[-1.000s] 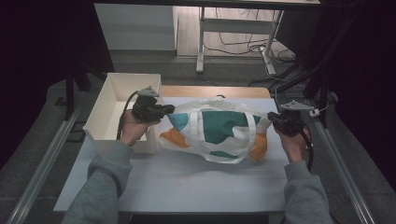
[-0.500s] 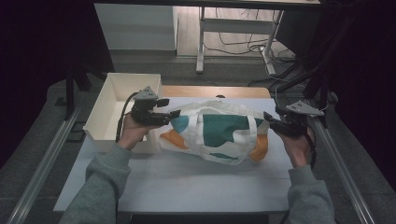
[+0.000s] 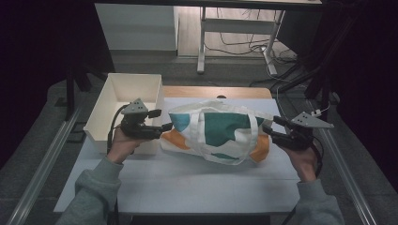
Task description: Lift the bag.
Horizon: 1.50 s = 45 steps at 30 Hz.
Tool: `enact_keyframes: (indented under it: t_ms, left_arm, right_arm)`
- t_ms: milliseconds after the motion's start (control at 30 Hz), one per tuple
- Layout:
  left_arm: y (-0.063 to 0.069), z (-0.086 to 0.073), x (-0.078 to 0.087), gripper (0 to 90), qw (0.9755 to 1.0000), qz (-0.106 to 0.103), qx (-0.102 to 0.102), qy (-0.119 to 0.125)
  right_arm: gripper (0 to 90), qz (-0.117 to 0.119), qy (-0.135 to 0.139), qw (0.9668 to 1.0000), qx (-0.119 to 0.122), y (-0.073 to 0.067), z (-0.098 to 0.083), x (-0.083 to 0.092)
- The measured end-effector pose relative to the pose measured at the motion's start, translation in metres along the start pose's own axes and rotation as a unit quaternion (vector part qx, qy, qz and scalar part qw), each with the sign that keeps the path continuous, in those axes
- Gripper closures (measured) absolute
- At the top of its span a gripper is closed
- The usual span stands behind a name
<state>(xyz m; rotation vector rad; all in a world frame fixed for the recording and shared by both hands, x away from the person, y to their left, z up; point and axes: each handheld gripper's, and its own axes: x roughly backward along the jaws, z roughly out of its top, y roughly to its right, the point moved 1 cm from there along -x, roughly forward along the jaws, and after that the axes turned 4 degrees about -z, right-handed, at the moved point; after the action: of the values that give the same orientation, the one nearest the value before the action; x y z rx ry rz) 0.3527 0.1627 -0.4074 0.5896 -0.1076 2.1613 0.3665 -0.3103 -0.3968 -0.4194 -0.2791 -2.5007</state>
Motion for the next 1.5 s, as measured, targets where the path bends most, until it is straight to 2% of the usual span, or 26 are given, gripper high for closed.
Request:
enact_keyframes:
  t_ms: [267, 533, 667, 800, 967, 1100, 1267, 1500]
  left_arm:
    - [0.006, -0.016, 0.008, 28.5, 1.0, 0.002, 0.003, -0.007]
    - [0.015, -0.041, 0.017, 27.1, 0.9998, 0.007, 0.019, -0.001]
    - [0.02, -0.051, 0.021, 26.4, 0.9997, 0.014, 0.017, -0.007]
    - [0.027, -0.057, 0.027, 25.6, 0.9996, 0.026, 0.004, -0.012]
    - [0.033, -0.069, 0.033, 23.4, 0.999, 0.037, 0.002, -0.025]
    - [0.031, -0.082, 0.032, 19.6, 0.9979, 0.042, 0.02, -0.044]
    - [0.028, -0.095, 0.029, 16.8, 0.9965, 0.047, 0.041, -0.057]
    - [0.028, -0.106, 0.025, 15.4, 0.9951, 0.048, 0.045, -0.074]
  right_arm:
    - [40.9, 0.015, -0.006, 0.9998, 0.015, -0.013, -0.011, 0.003]
    - [40.9, 0.02, -0.023, 0.9992, 0.026, -0.022, -0.029, 0.007]
    - [40.9, 0.022, -0.032, 0.9988, 0.029, -0.026, -0.039, 0.008]
    - [40.9, 0.023, -0.037, 0.9985, 0.033, -0.03, -0.048, 0.01]
    - [40.5, 0.025, -0.044, 0.9982, 0.033, -0.034, -0.061, 0.016]
    - [40.3, 0.028, -0.051, 0.9979, 0.028, -0.036, -0.074, 0.019]
    - [40.0, 0.03, -0.054, 0.9972, 0.042, -0.041, -0.086, 0.02]
    - [39.4, 0.036, -0.07, 0.9958, 0.046, -0.043, -0.096, 0.012]
